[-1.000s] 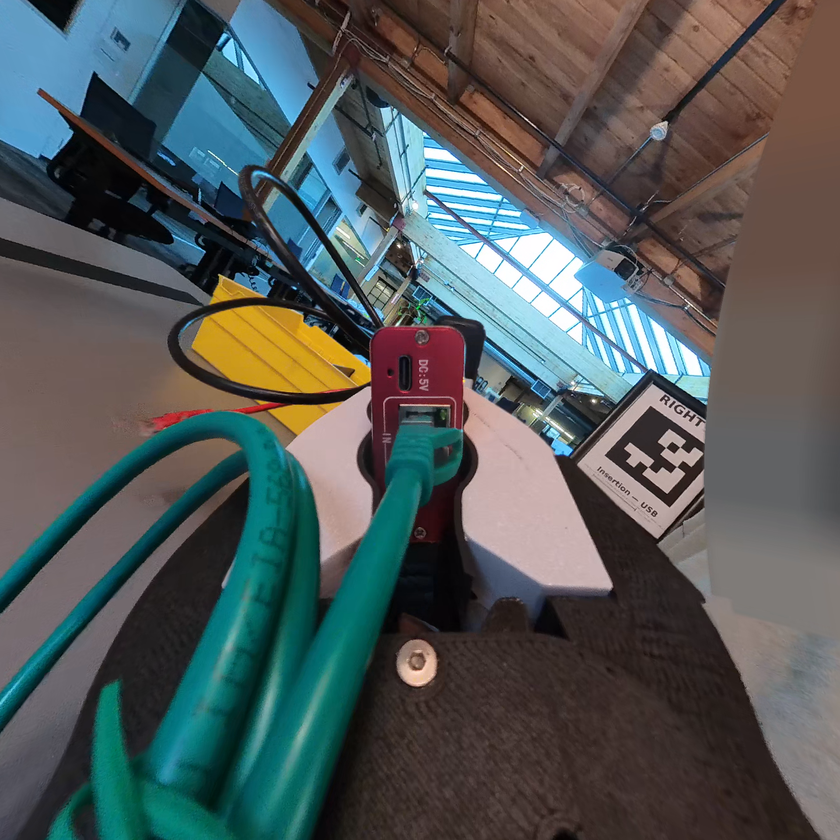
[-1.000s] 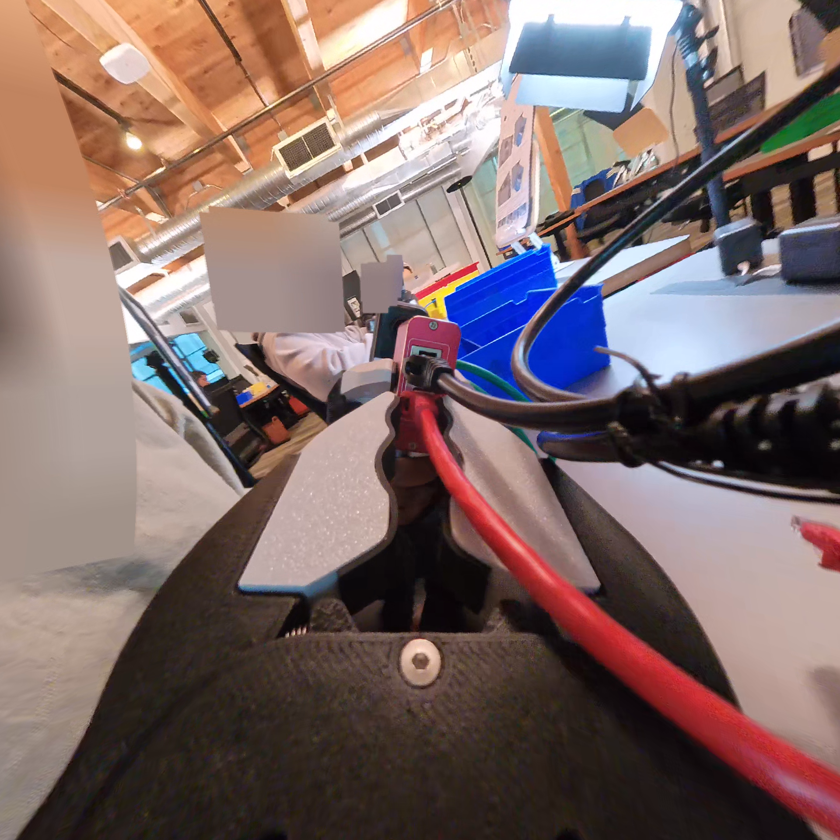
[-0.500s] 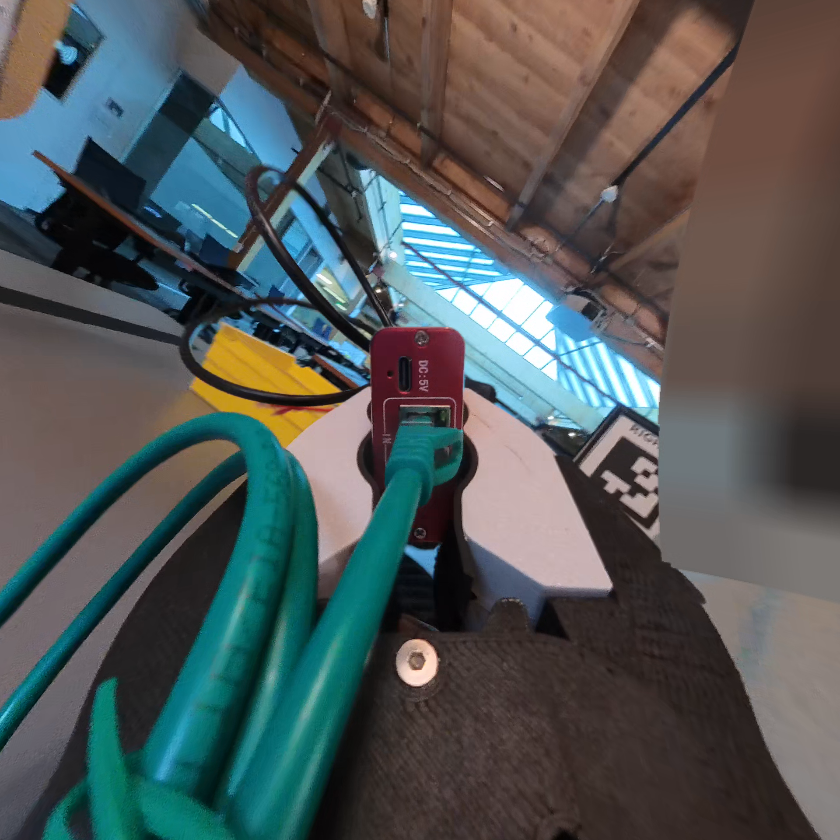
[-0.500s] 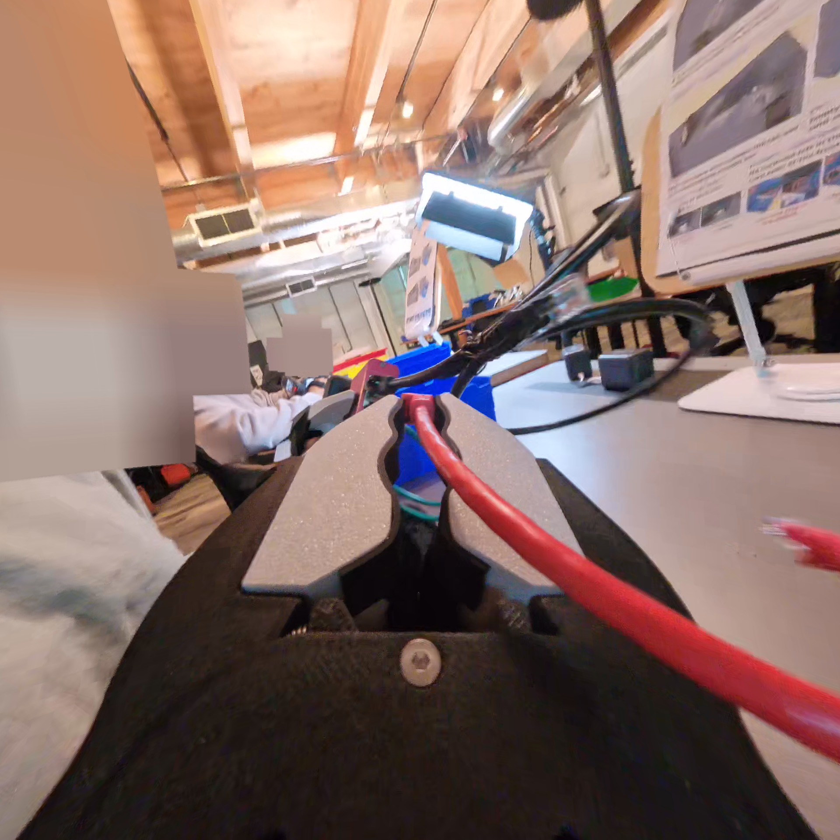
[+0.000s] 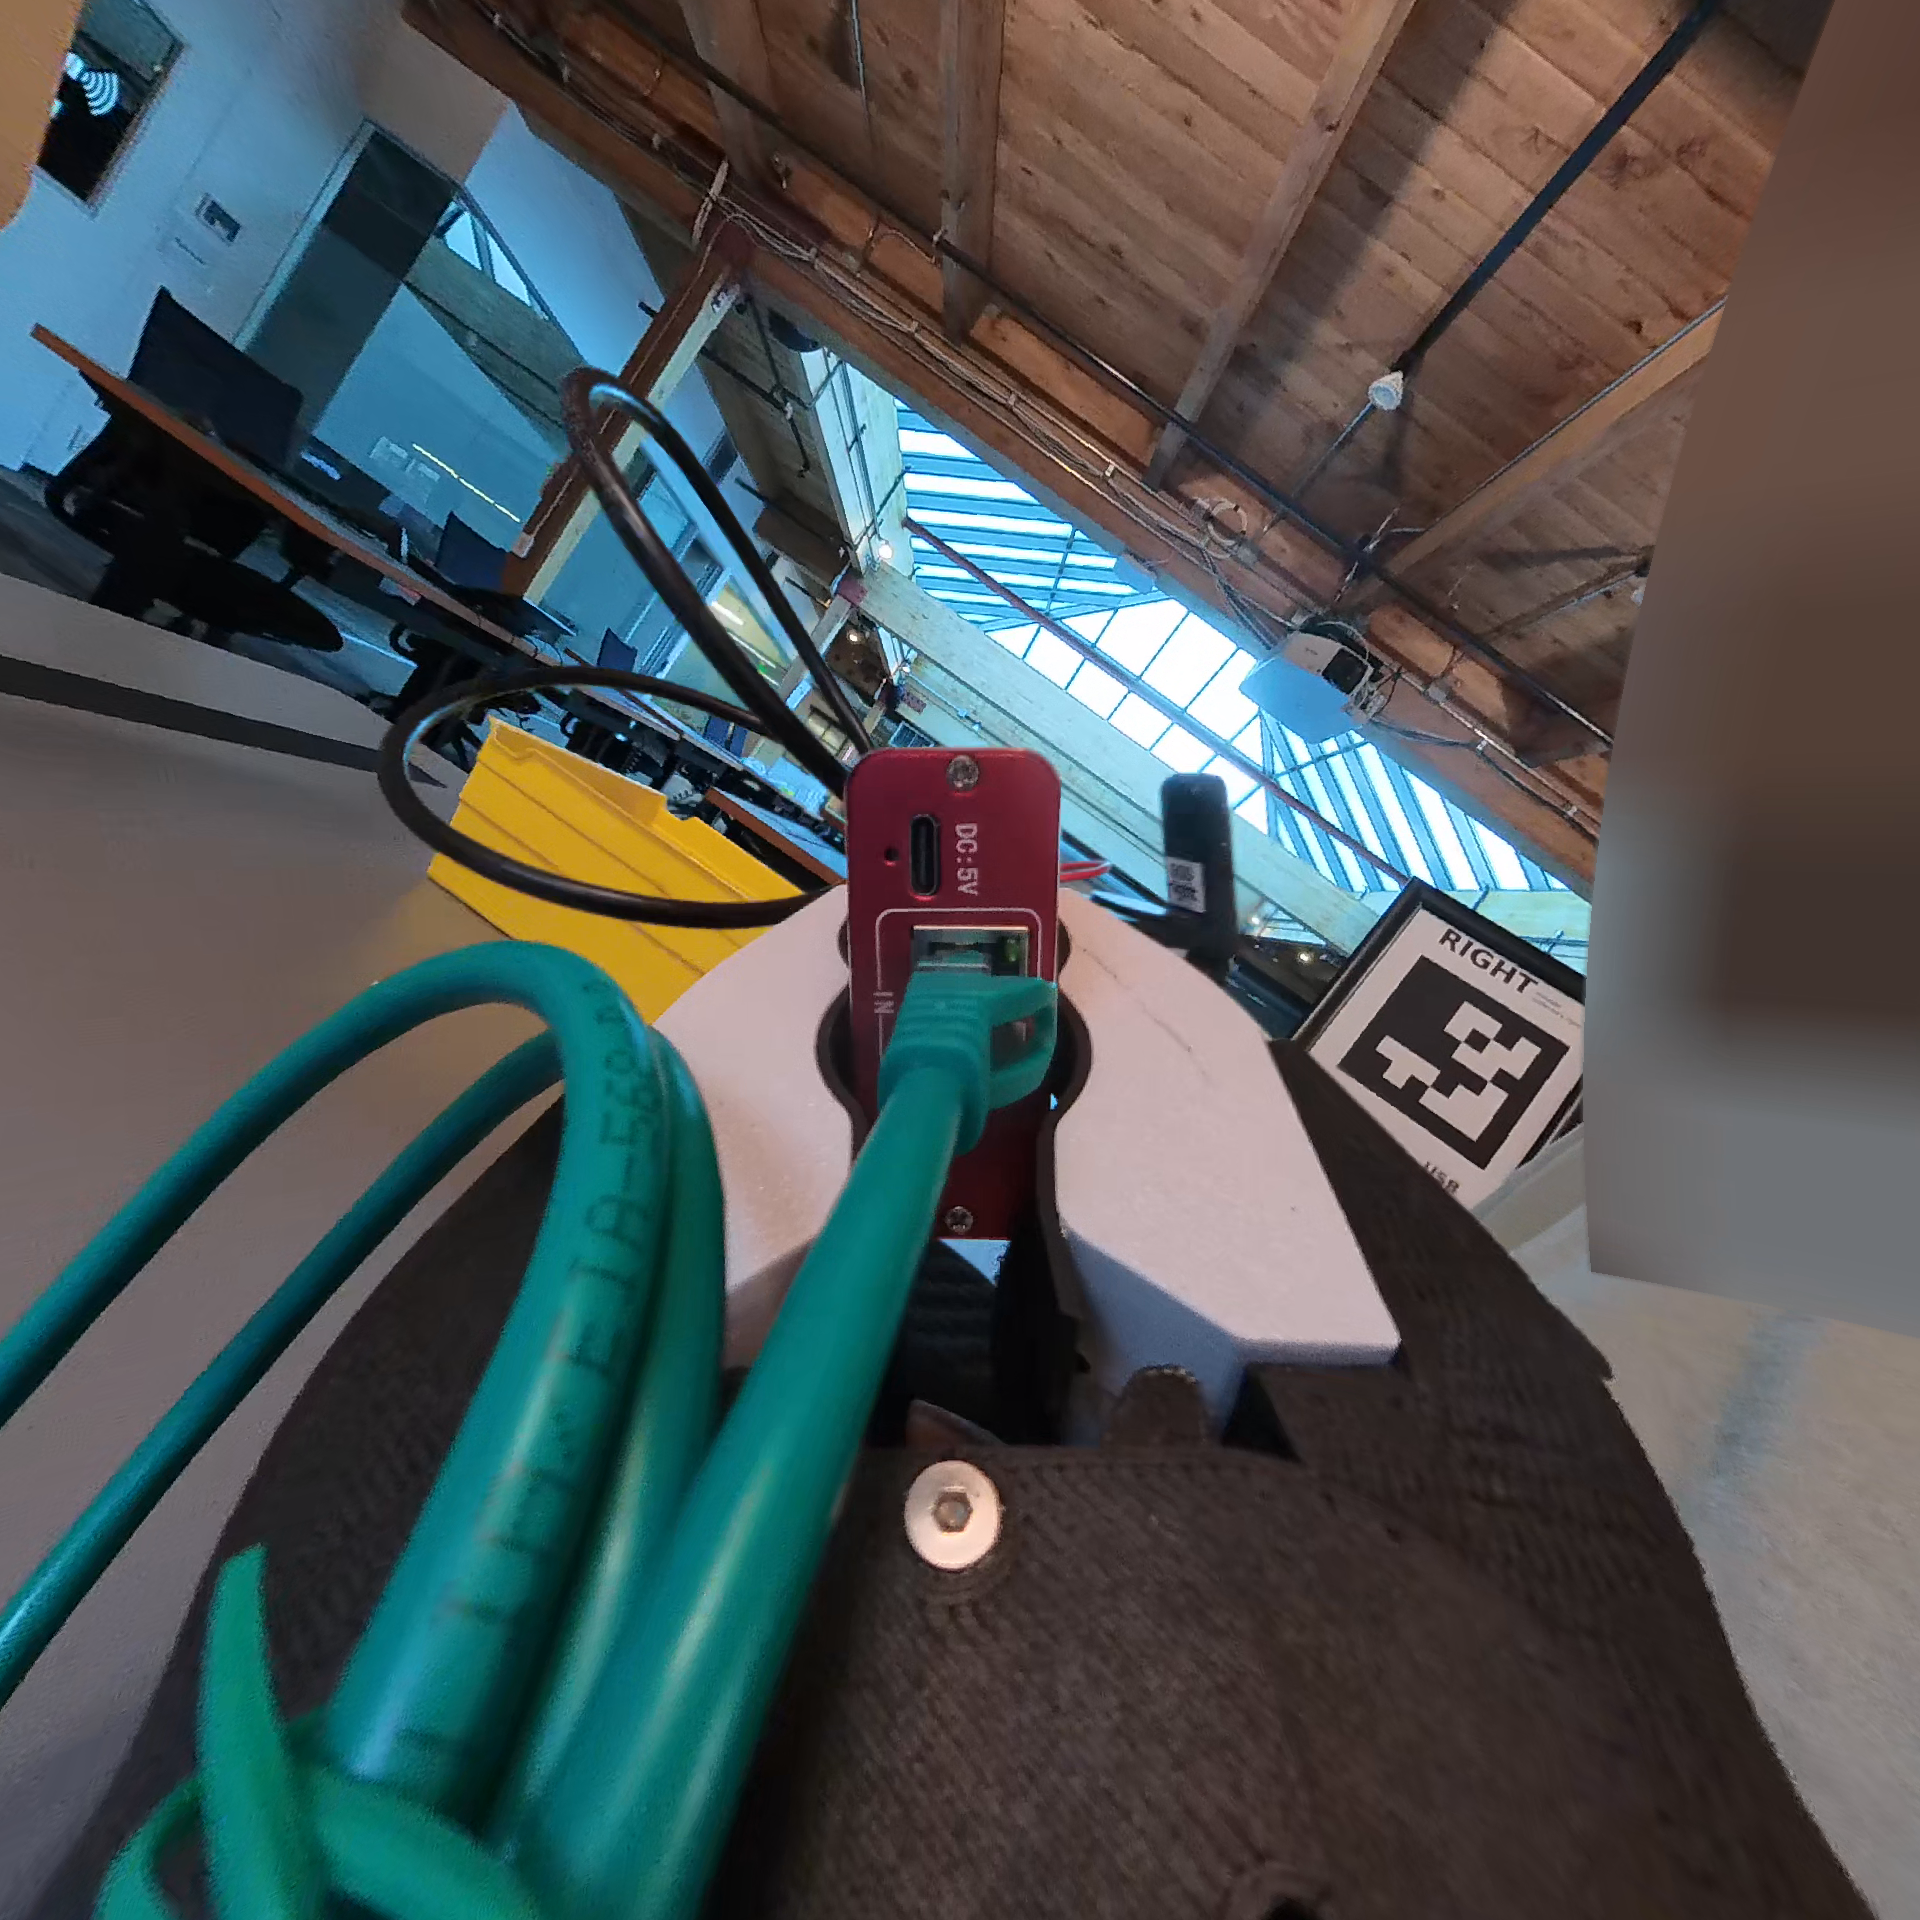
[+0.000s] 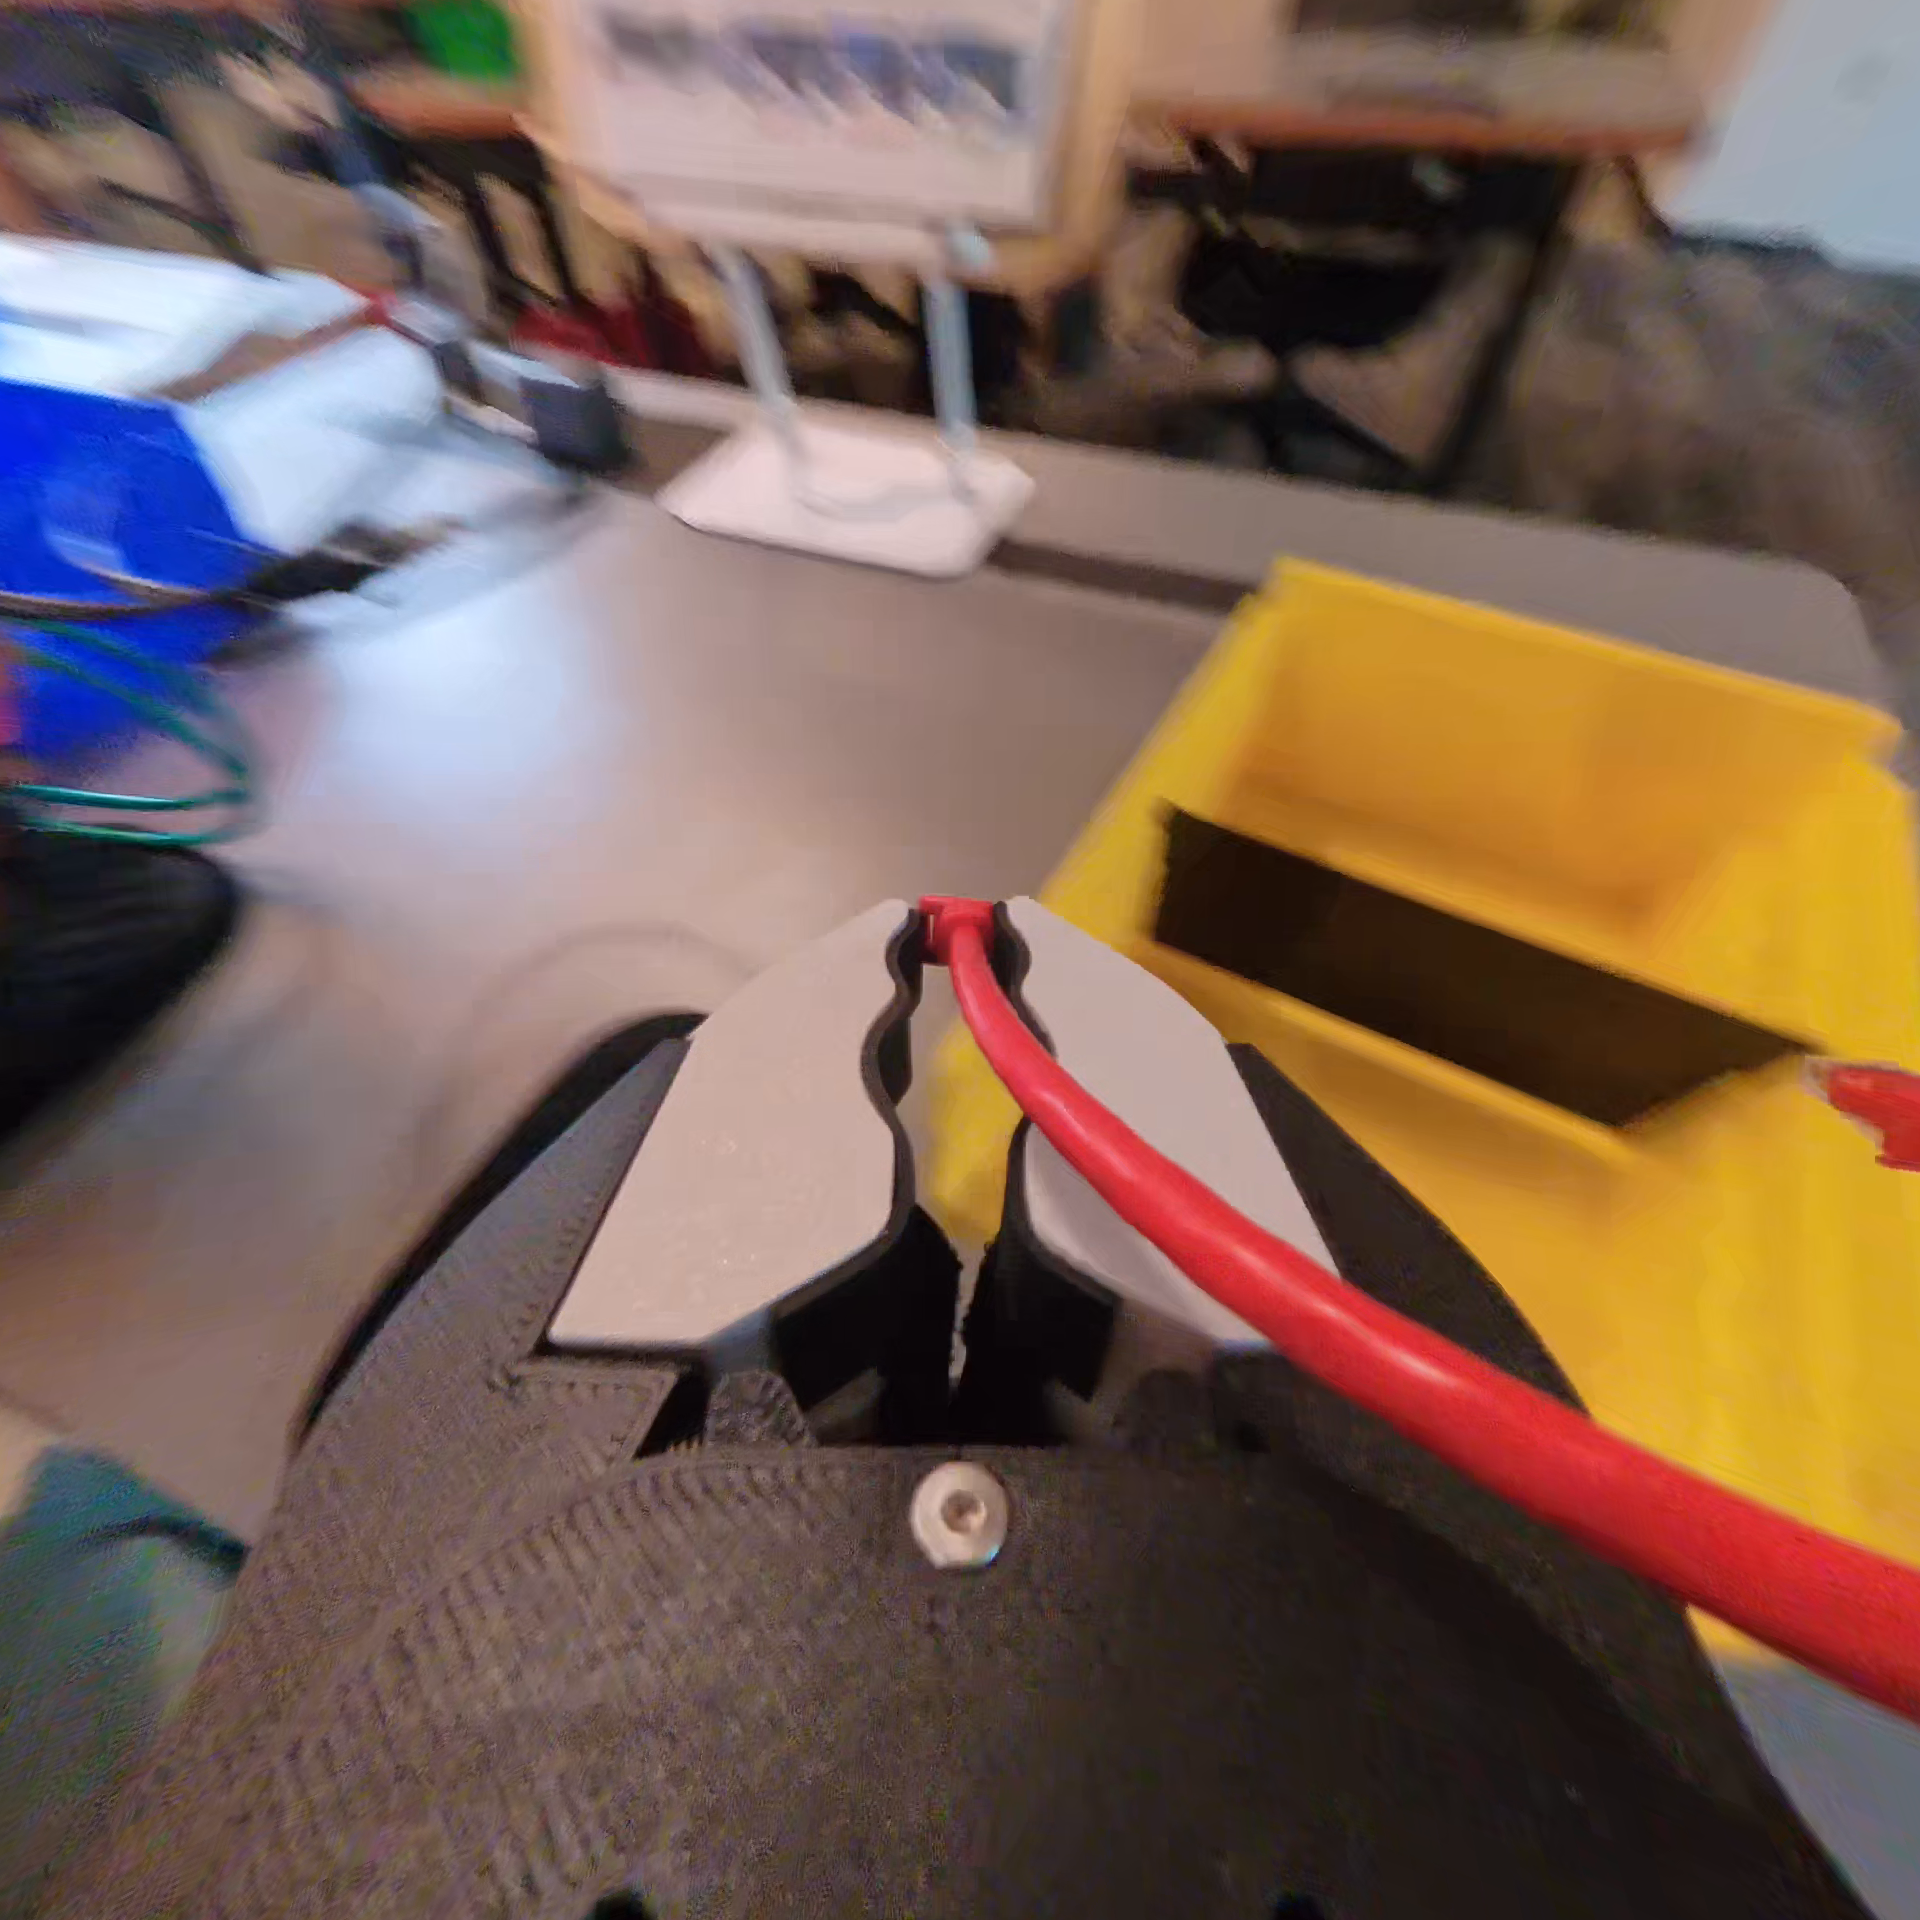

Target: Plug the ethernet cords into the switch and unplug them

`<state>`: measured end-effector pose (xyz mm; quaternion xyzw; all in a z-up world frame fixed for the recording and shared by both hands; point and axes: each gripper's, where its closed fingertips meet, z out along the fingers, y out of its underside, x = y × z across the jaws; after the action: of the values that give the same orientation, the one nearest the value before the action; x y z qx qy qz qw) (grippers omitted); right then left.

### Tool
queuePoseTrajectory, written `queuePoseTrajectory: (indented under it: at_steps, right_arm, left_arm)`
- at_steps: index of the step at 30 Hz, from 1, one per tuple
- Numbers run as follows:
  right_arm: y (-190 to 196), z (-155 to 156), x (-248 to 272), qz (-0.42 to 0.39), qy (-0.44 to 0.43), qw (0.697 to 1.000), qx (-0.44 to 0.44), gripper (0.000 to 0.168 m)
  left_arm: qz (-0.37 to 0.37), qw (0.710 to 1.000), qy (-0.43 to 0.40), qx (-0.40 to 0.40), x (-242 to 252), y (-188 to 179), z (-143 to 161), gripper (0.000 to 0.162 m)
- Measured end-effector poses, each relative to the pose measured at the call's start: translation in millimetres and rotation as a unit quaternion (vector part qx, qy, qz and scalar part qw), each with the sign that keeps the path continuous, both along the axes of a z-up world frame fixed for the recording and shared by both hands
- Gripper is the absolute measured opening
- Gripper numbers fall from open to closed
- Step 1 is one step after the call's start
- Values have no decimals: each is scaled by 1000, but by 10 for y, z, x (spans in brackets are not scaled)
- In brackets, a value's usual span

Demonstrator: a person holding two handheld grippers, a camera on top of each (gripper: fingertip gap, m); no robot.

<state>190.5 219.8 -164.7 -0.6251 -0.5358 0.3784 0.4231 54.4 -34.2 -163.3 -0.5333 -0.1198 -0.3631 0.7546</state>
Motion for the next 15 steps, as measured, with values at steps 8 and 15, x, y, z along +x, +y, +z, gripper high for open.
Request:
queuePoseTrajectory:
  at_steps: [8,15]
  right_arm:
    - [504,-863,167,-75,-270,958,-62,13]
    - [454,-799,-35,-69,-300,951,-7,13]
  left_arm:
    - [-4,1000,1,-4,8,8,-20,32]
    - [-2,1000,-2,-10,-18,16,-44,29]
